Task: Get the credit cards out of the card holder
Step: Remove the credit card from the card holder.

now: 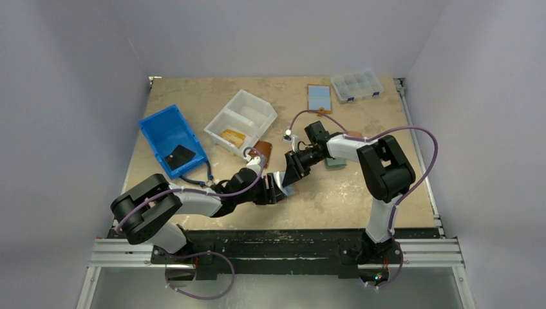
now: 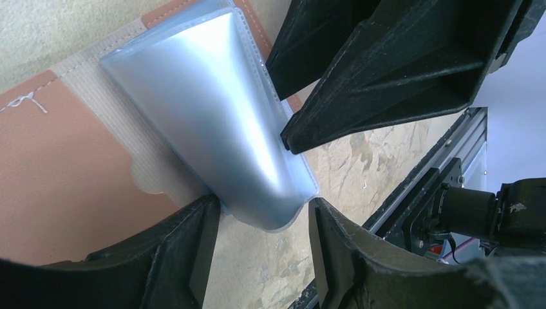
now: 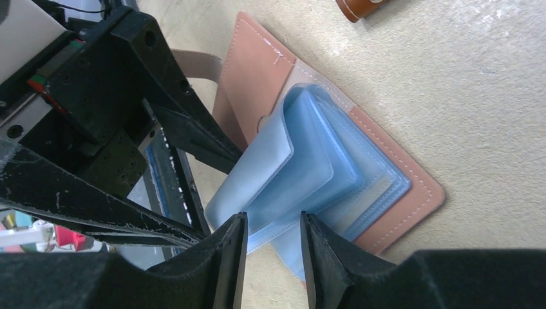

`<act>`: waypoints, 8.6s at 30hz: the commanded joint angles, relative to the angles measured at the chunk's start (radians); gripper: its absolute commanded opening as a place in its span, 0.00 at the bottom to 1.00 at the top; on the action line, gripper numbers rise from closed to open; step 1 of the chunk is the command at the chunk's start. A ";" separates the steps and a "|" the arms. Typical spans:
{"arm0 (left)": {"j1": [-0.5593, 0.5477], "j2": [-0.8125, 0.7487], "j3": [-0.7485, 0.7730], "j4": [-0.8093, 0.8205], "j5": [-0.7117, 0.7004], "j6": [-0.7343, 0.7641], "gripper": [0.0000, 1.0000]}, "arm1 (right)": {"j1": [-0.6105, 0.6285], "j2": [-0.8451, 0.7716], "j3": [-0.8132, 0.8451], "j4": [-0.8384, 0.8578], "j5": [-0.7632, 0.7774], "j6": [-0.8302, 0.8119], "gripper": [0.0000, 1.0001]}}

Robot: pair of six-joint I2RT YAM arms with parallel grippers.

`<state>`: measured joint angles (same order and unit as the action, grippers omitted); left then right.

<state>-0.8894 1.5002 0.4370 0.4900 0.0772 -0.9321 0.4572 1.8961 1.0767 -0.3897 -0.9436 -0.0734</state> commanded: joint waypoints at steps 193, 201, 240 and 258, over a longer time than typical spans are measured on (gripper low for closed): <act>0.001 0.107 -0.019 0.148 -0.074 -0.134 0.38 | -0.028 -0.058 0.025 -0.068 -0.147 -0.086 0.44; 0.005 0.107 -0.041 0.164 -0.074 -0.146 0.39 | -0.061 -0.102 0.014 -0.050 0.008 -0.113 0.44; 0.005 0.093 -0.027 0.117 -0.102 -0.151 0.40 | -0.075 -0.051 0.009 -0.059 0.153 -0.103 0.46; 0.006 0.114 -0.021 0.130 -0.092 -0.149 0.40 | -0.078 -0.035 0.015 -0.055 0.008 -0.068 0.46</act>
<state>-0.8948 1.5951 0.4152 0.6571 0.0181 -1.0992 0.3794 1.8732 1.0737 -0.4503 -0.9089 -0.1551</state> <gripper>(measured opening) 0.395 0.459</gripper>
